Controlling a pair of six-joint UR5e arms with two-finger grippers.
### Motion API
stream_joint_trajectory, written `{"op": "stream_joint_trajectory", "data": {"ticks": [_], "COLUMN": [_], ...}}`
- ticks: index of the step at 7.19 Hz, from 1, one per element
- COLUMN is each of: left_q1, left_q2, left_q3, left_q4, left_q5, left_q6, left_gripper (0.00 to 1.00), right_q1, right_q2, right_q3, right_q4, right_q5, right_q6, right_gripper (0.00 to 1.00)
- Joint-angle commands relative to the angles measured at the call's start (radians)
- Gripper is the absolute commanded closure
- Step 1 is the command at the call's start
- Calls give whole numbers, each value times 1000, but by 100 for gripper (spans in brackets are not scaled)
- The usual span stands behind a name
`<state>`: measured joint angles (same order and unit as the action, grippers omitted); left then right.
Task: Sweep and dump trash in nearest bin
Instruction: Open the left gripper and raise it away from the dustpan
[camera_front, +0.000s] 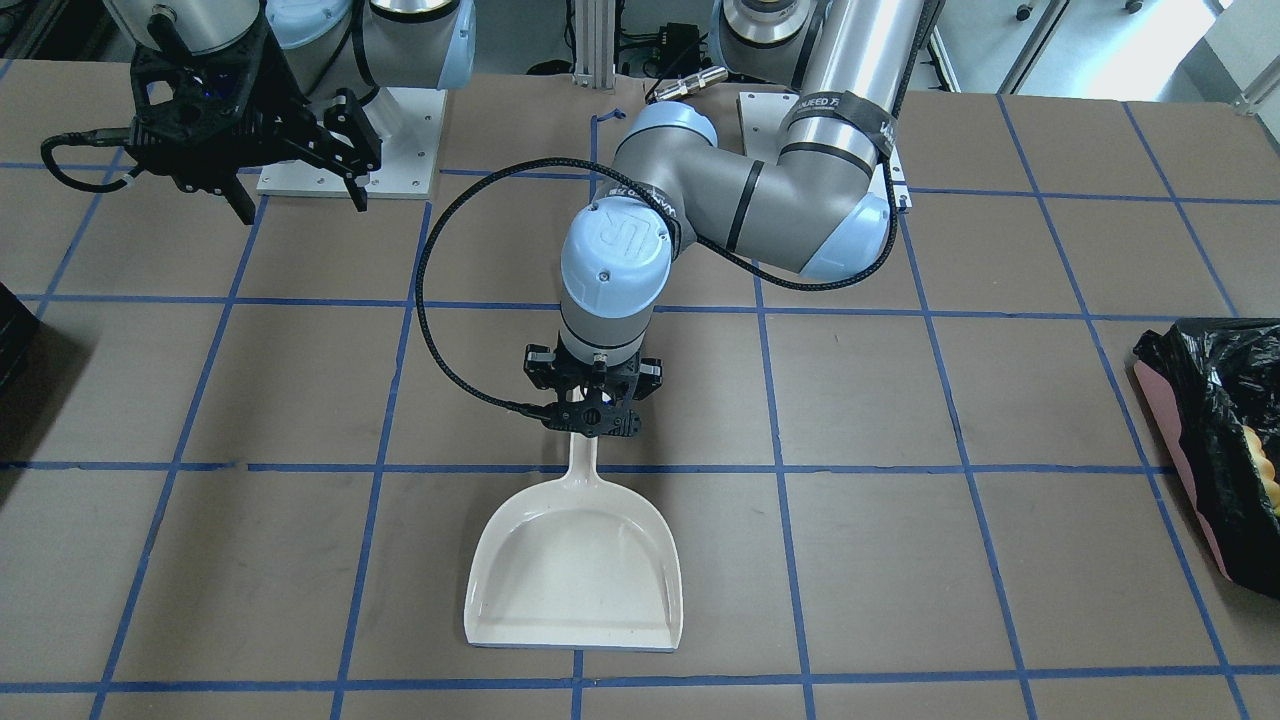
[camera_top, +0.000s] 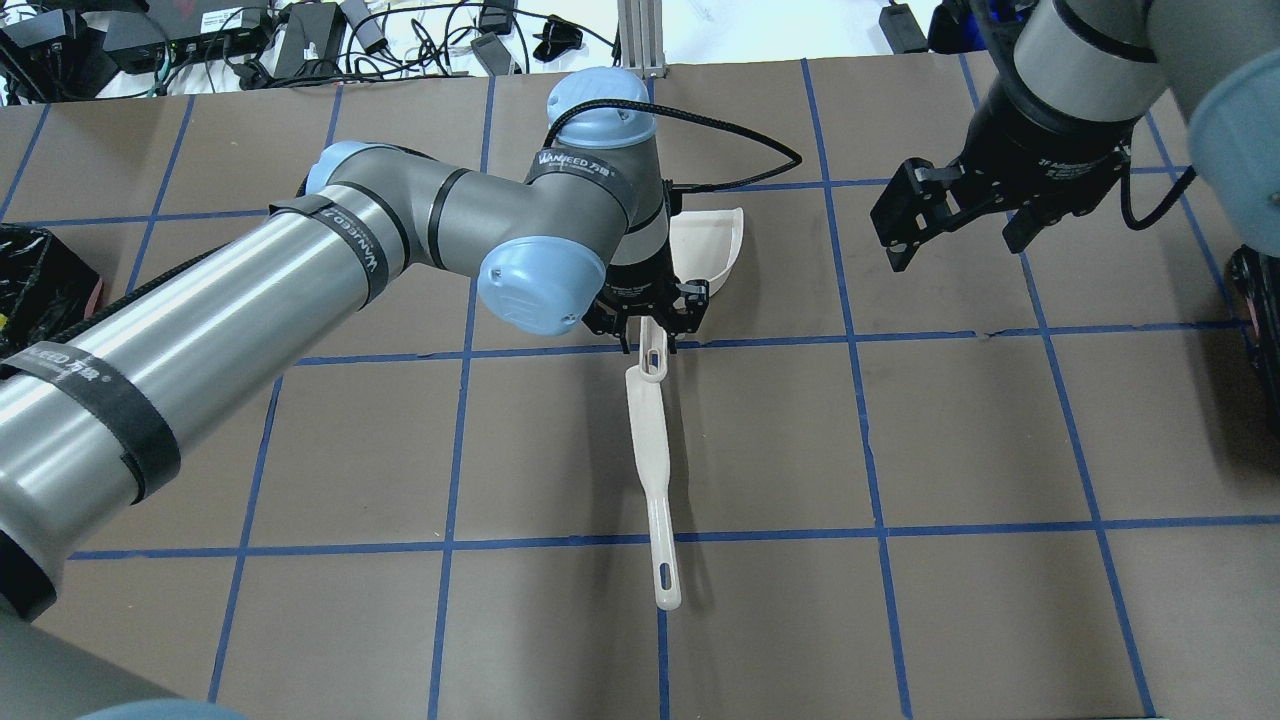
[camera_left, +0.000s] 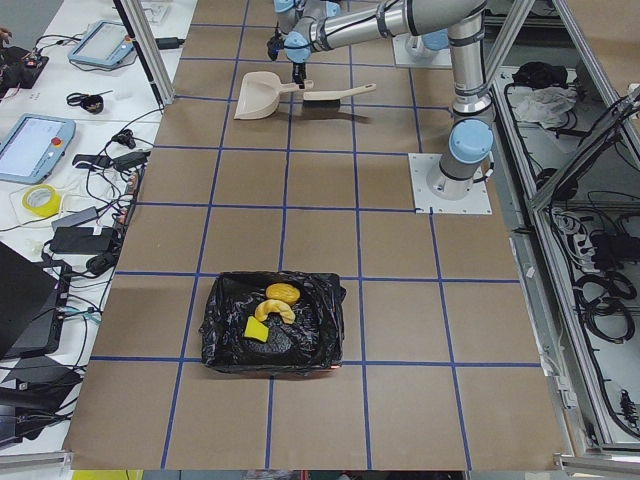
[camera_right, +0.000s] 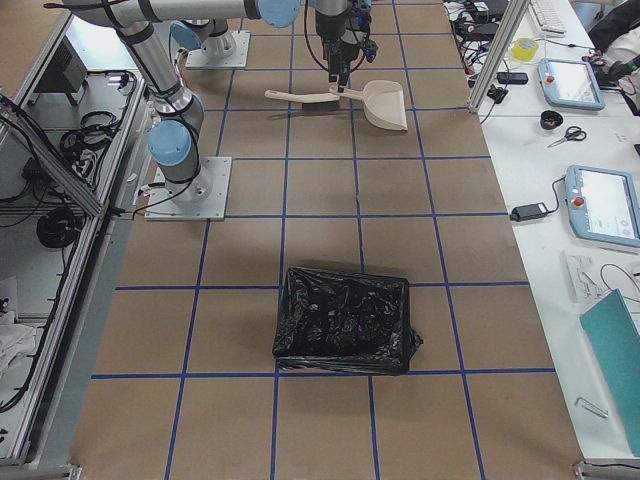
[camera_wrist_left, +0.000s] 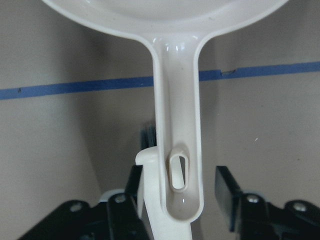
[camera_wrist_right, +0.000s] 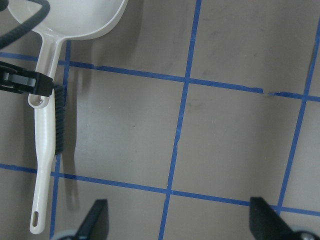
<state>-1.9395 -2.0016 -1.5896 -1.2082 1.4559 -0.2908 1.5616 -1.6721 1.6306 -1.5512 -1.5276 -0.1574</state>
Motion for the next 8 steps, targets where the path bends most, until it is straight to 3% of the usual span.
{"op": "stream_joint_trajectory", "data": {"ticks": [1,5,7,8], "left_q1": [14,302,448,500], "left_q2": [39,180,274,323], "left_q3": [19,86,158,166], "left_q4": [-20,-121,-323,-394], "left_q5": [3,-2,14,106], "left_q6": [7,34,288,397], "left_gripper": [0,0,0,0], "right_q1": [0,0,0,0], "right_q2": [0,2,2,2], "right_q3": [0,0,0,0], "right_q4": [-1,-3,-4,-4], "right_q5": [1,4,6,4], "right_q6": [-1,-1,-1,-1], "right_gripper": [0,0,0,0]}}
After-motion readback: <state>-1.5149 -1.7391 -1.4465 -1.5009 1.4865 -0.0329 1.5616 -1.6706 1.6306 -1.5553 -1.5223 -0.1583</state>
